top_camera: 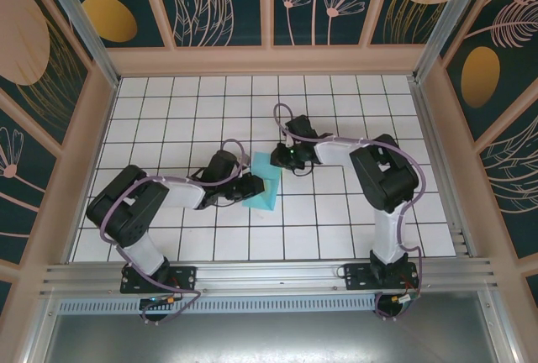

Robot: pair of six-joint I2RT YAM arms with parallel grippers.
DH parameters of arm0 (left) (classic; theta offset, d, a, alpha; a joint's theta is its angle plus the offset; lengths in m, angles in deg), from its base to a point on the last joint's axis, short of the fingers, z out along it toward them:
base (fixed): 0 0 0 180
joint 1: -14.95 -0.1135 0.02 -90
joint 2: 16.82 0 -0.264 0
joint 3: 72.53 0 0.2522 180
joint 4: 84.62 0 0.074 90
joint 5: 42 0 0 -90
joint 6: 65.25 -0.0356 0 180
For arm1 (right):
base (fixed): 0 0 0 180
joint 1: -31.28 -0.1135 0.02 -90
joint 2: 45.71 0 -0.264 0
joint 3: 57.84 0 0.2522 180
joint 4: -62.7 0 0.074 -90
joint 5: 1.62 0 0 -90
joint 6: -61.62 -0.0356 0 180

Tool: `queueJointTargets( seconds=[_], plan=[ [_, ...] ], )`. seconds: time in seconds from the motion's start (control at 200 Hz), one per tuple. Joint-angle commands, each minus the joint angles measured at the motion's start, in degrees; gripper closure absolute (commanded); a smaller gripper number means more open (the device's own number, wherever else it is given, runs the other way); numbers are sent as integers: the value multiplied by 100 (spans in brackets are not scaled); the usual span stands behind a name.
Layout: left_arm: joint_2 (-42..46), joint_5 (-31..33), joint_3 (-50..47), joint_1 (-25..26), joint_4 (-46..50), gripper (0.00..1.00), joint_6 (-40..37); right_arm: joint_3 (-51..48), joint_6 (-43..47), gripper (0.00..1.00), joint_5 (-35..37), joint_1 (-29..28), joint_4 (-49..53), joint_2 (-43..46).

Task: Fold a paper plane with a square sheet of paper (pick it up from the middle)
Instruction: Fold the triangle a second time at the center of the table.

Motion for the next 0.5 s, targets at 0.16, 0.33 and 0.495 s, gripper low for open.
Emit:
queueJointTargets(
  seconds=[0.16, 0.33, 0.495],
  plan=[
    [241, 236, -60, 116, -471, 79, 467, -1141, -131, 64, -925, 355, -1026, 1479],
    [324, 259, -186, 132, -565, 81, 516, -2131, 82, 54, -1486, 420, -1338, 2361],
    [310, 307, -286, 132, -644, 81, 534, -2624, -87, 48, -1756, 198, -1609, 2666]
  ],
)
